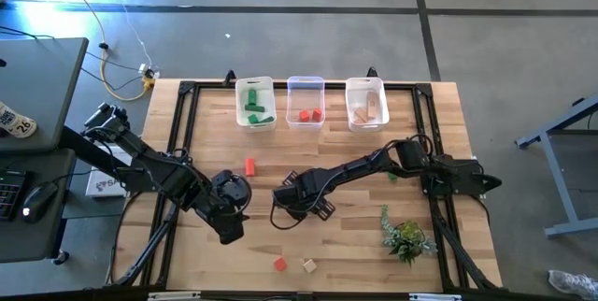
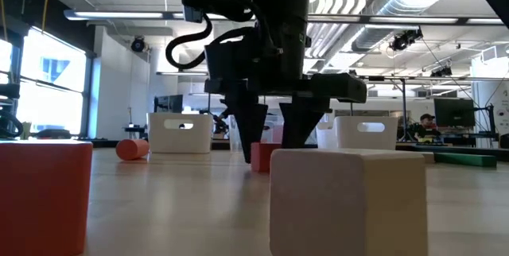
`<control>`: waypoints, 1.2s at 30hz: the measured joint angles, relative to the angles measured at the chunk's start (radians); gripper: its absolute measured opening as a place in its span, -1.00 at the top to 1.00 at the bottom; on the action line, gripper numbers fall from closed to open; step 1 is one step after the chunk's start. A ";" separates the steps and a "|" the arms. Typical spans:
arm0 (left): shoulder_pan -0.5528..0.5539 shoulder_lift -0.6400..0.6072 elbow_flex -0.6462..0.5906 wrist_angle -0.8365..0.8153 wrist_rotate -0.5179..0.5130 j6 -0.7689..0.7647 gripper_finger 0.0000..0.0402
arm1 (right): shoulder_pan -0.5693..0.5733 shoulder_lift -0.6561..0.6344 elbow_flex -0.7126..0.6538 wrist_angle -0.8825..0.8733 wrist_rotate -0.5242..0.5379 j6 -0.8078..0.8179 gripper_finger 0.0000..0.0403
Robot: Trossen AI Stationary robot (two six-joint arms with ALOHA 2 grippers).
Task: Sort & place blocks by color
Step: Put the orange block into the transparent bin
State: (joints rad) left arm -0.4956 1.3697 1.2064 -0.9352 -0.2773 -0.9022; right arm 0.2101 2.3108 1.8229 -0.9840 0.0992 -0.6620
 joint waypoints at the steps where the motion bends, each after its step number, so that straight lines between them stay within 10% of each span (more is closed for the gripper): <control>1: 0.000 0.000 0.000 0.001 0.000 0.005 0.08 | 0.000 0.000 0.000 -0.001 -0.001 0.012 -0.05; 14: 0.026 0.000 0.000 -0.001 0.000 0.014 0.08 | 0.000 0.003 -0.004 -0.026 -0.048 0.105 0.83; 36: 0.046 0.000 0.000 -0.048 -0.200 0.068 0.08 | -0.055 0.014 0.180 -0.098 0.065 0.147 0.84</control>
State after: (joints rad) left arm -0.4500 1.3697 1.2064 -0.9834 -0.4777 -0.8341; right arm 0.1554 2.3244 2.0025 -1.0820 0.1641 -0.5150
